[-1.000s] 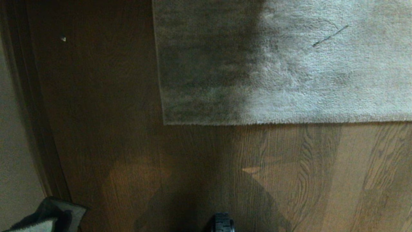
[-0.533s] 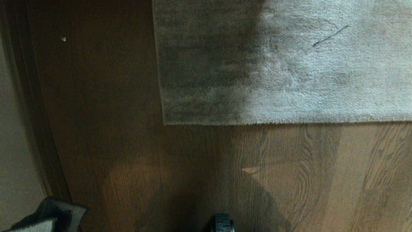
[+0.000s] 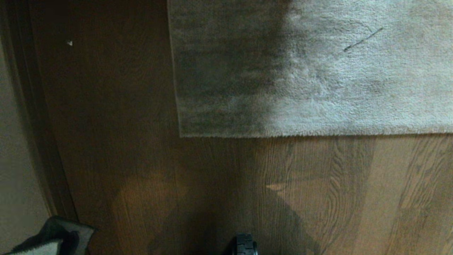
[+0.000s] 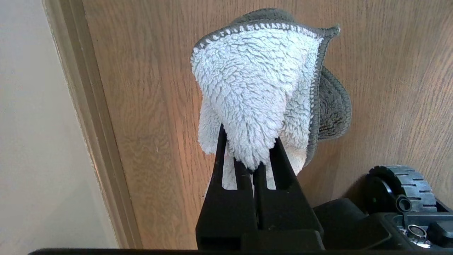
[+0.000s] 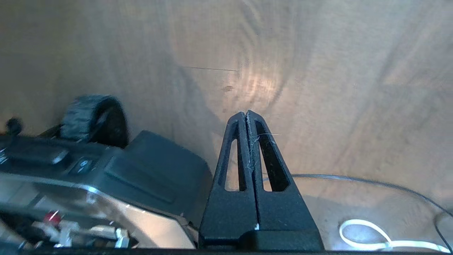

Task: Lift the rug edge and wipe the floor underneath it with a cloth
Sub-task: Put down the rag

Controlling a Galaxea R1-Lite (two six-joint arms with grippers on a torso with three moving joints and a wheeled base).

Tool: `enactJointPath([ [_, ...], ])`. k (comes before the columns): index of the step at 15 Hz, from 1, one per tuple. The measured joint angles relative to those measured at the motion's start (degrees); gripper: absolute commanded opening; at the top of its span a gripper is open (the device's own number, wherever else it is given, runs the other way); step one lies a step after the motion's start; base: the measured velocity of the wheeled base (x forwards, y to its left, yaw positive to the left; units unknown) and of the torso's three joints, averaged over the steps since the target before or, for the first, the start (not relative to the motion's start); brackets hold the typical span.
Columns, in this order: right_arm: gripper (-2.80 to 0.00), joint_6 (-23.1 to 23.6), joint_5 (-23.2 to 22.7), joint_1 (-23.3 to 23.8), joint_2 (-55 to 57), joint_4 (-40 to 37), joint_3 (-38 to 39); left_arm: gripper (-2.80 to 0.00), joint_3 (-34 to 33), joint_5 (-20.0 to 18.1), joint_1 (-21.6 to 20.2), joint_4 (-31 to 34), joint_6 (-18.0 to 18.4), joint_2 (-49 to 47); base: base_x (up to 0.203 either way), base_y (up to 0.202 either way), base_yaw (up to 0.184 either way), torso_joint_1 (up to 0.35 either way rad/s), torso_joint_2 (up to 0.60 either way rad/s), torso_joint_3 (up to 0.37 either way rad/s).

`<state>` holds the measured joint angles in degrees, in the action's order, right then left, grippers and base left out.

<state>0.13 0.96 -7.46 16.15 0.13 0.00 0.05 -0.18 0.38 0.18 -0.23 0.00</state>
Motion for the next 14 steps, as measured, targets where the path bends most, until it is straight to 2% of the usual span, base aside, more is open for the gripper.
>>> enactJointPath([
  [4,-2.8,0.0,0.0,2.7,0.2,0.0,0.0,-2.8,0.0,0.0,0.0,0.0,0.0,0.0,0.0,0.0,0.0,0.0,0.0,0.0],
  [7,-2.8,0.0,0.0,9.7,0.6,0.0,0.0,-2.8,0.0,0.0,0.0,0.0,0.0,0.0,0.0,0.0,0.0,0.0,0.0,0.0],
  [14,-2.8,0.0,0.0,11.0,-0.5,0.0,0.0,-2.8,0.0,0.0,0.0,0.0,0.0,0.0,0.0,0.0,0.0,0.0,0.0,0.0],
])
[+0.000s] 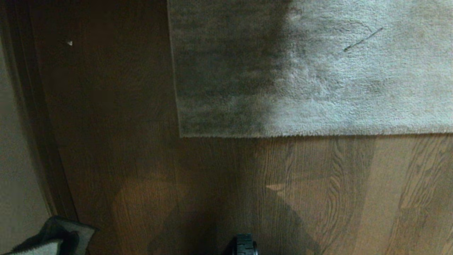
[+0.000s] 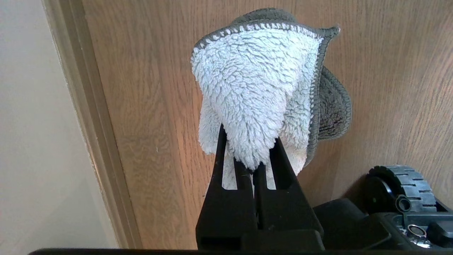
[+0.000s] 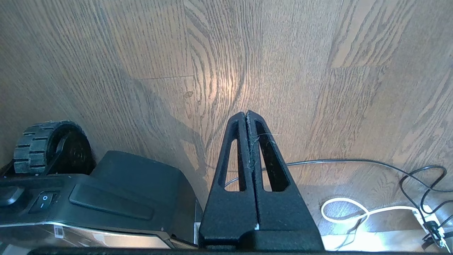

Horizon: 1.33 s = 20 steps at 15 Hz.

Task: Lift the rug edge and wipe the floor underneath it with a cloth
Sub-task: Put down the rag

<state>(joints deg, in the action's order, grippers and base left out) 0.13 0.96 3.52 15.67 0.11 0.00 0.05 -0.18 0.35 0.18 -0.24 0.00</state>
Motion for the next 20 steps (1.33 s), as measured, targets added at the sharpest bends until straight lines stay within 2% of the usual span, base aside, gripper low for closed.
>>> enactJointPath([
  [4,-2.8,0.0,0.0,-4.4,-3.5,0.0,0.0,-2.8,0.0,0.0,0.0,0.0,0.0,0.0,0.0,0.0,0.0,0.0,0.0,0.0],
  [9,-2.8,-2.5,0.8,-3.8,-13.5,0.0,0.0,-2.8,0.0,0.0,0.1,0.0,0.0,0.0,0.0,0.0,0.0,0.0,0.0,0.0],
  [20,-2.8,-2.5,0.8,-3.7,-15.7,0.0,0.0,-2.8,0.0,0.0,0.0,0.0,0.0,0.0,0.0,0.0,0.0,0.0,0.0,0.0],
])
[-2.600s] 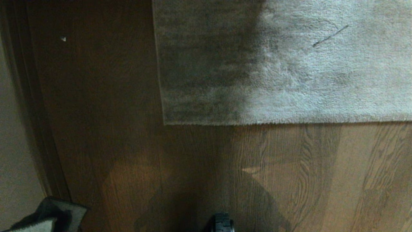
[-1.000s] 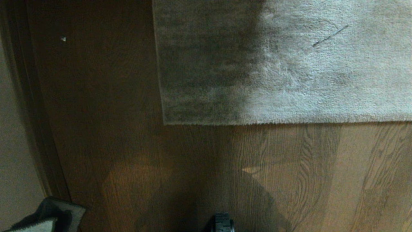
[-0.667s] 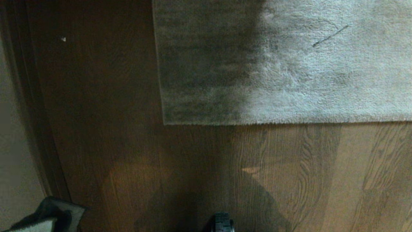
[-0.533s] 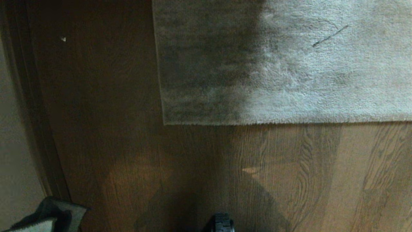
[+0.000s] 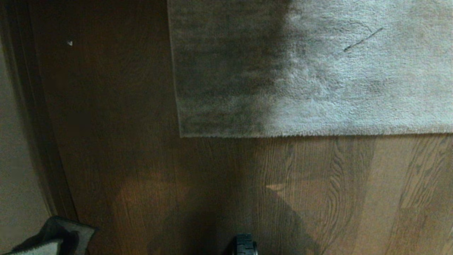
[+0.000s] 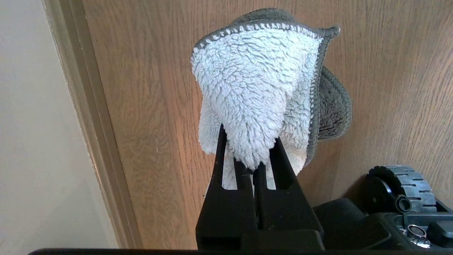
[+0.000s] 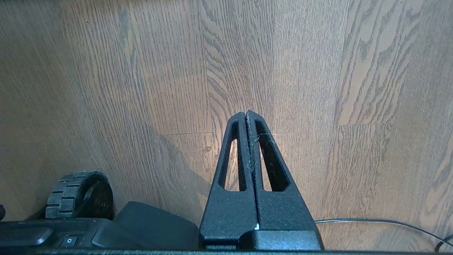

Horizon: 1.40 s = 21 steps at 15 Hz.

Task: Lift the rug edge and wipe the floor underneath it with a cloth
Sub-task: Put down the rag

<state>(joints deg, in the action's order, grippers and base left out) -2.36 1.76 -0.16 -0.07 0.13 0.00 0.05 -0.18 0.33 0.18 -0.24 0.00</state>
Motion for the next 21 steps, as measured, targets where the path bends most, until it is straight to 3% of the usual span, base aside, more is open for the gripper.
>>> enactJointPath([
  [8,-2.8,0.0,0.0,0.0,0.0,0.0,0.0,-2.8,2.8,-2.0,0.0,1.9,0.0,-0.6,0.0,0.0,0.0,0.0,0.0,0.0],
  [13,-2.8,0.0,0.0,0.0,0.0,0.0,0.0,-2.8,7.7,-2.6,0.9,-0.9,0.3,-13.0,0.0,0.0,0.0,0.0,0.0,0.0],
  [16,-2.8,0.0,0.0,0.0,0.0,0.0,0.0,-2.8,8.4,-2.6,1.4,-9.4,1.4,-24.7,0.0,0.0,0.0,0.0,0.0,0.0],
  [21,-2.8,0.0,0.0,0.0,0.0,0.0,0.0,-2.8,6.9,-2.6,1.2,-33.7,3.6,-50.1,0.0,0.0,0.0,0.0,0.0,0.0],
])
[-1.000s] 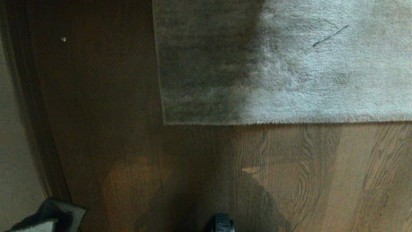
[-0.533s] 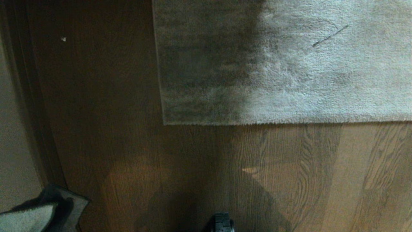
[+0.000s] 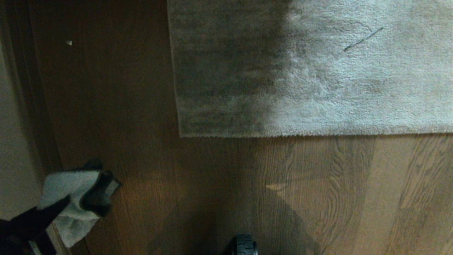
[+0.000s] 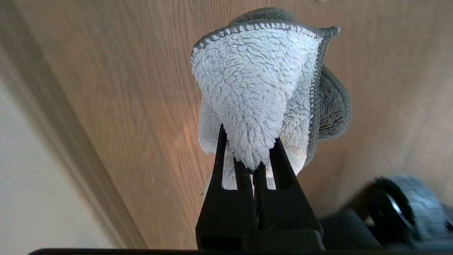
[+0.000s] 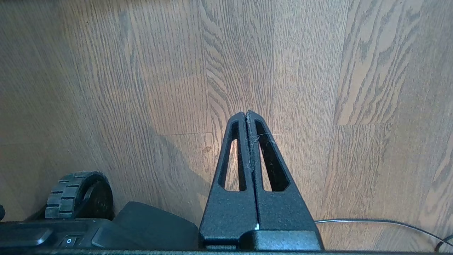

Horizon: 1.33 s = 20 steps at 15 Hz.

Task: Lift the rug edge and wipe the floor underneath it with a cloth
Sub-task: Put down the rag

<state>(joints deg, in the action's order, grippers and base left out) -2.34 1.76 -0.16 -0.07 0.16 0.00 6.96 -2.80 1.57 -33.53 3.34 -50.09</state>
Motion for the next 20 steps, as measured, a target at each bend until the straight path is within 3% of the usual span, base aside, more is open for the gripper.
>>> enactJointPath([
  [4,-2.8,0.0,0.0,0.0,0.0,0.0,0.0,-2.8,-1.3,-0.1,-1.7,-22.2,1.1,-18.5,0.0,0.0,0.0,0.0,0.0,0.0],
  [6,-2.8,0.0,0.0,0.0,0.0,0.0,0.0,-2.8,-1.6,-1.0,-3.8,-29.8,1.3,-24.2,0.0,0.0,0.0,0.0,0.0,0.0],
  [10,-2.8,0.0,0.0,0.0,0.0,0.0,0.0,-2.8,-1.4,-3.5,-6.4,-37.6,1.1,-31.0,0.0,0.0,0.0,0.0,0.0,0.0],
  [14,-2.8,0.0,0.0,0.0,0.0,0.0,0.0,-2.8,-1.2,-3.6,-6.9,-38.0,1.0,-32.9,0.0,0.0,0.0,0.0,0.0,0.0],
  [15,-2.8,0.0,0.0,0.0,0.0,0.0,0.0,-1.19,-1.2,-3.6,-7.2,-38.0,1.0,-33.0,0.0,0.0,0.0,0.0,0.0,0.0],
  [16,-2.8,0.0,0.0,0.0,0.0,0.0,0.0,0.0,-1.2,-3.6,-7.4,-38.1,1.0,-33.1,0.0,0.0,0.0,0.0,0.0,0.0],
  [20,-2.8,0.0,0.0,0.0,0.0,0.0,0.0,0.0,-1.3,-3.6,-7.6,-39.5,0.1,-33.7,0.0,0.0,0.0,0.0,0.0,0.0],
])
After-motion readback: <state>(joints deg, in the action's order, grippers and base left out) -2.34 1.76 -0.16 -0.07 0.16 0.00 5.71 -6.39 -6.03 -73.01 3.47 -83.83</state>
